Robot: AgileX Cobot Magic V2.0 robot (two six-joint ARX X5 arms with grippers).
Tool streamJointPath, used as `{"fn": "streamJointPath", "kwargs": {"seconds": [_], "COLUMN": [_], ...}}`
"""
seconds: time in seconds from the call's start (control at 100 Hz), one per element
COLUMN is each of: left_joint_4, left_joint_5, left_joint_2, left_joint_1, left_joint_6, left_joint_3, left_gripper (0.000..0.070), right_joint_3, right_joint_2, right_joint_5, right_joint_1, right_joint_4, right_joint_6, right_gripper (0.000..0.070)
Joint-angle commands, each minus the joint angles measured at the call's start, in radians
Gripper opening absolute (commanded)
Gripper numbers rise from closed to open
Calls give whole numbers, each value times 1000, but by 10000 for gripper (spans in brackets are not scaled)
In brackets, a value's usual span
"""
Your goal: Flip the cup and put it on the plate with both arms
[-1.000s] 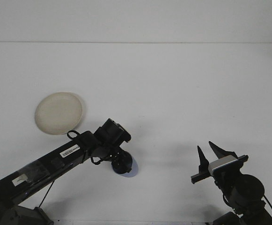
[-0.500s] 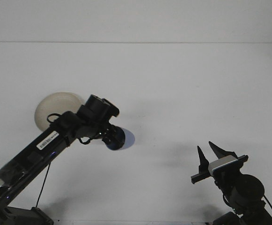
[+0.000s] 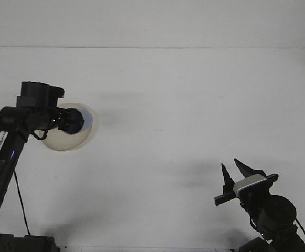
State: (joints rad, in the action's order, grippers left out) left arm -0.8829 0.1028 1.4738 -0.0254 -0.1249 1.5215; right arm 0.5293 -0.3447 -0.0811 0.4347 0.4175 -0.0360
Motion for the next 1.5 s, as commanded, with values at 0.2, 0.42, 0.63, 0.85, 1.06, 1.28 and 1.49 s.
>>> {"fn": "streamJointPath", "kwargs": {"seconds": [0.2,0.42,0.63,0.85,1.06,1.28,1.49], "left_joint_4": [-11,9,32,85,137,154,139], "left_joint_5": [-2,-1,-2,-1,2,2,53], "left_joint_2": [79,195,290,310,242,35,-214], "left_joint_1": [167,209,210,210,210,211,210], "left_joint_6": [-13,-13,-13,-13,13,14,39], "left_joint_3": [18,18,18,19,25,25,24], "left_gripper": [13,13,13,255,474,474,458], "right_joint_3": [1,1,1,1,1,0,-1], "right_joint_2": [-4,-4,-4,-4,-4,-4,-4], "right_joint_5": [-1,1,1,1,1,-30,-82], "right_joint_1": [3,3,3,3,3,3,2], "right_joint_4": [-5,-5,-5,-5,-5,-5,-12], "right_joint_6": [13,13,13,13,13,13,16], "right_gripper": [276,276,276,276,276,276,276]}}
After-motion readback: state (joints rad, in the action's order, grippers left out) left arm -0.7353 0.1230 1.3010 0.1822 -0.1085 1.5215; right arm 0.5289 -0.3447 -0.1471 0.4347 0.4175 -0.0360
